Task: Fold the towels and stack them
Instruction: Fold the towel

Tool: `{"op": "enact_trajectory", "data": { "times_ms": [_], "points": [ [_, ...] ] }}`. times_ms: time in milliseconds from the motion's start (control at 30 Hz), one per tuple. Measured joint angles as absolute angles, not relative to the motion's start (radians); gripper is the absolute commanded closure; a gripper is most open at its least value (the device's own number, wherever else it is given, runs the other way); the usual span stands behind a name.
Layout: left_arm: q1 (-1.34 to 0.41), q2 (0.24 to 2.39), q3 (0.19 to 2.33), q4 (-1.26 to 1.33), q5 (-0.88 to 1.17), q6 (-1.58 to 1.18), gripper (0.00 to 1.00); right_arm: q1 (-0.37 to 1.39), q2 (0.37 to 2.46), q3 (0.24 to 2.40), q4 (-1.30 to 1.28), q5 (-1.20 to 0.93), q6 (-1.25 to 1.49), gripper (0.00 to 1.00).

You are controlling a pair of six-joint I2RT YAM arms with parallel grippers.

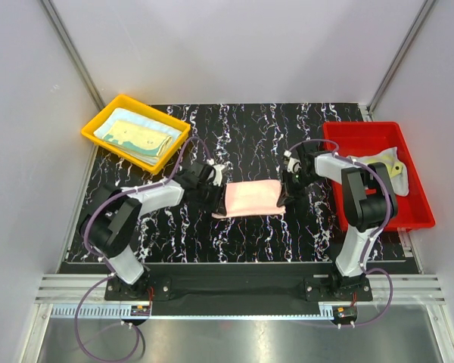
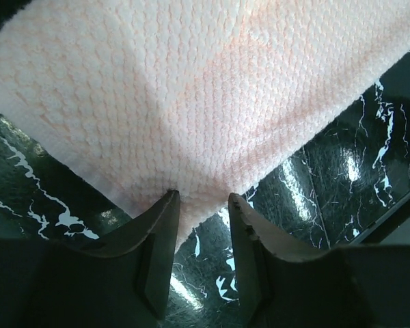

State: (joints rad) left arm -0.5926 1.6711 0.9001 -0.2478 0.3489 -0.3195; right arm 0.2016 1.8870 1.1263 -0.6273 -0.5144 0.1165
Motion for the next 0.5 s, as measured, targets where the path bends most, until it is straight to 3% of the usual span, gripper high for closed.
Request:
{"op": "enact_trajectory", "data": {
  "times_ms": [167,500],
  "points": [
    [-0.594,1.671,0.992,-0.324,0.303,-0.318,0.57,0.202,1.864,1.164,-0.656,-0.532,0.122,1.00],
    [-0.488,1.691,1.099,-0.284,0.344,-0.341,0.55,0.254,1.873,1.237,-0.536,-0.798,0.189,1.00]
  ]
}}
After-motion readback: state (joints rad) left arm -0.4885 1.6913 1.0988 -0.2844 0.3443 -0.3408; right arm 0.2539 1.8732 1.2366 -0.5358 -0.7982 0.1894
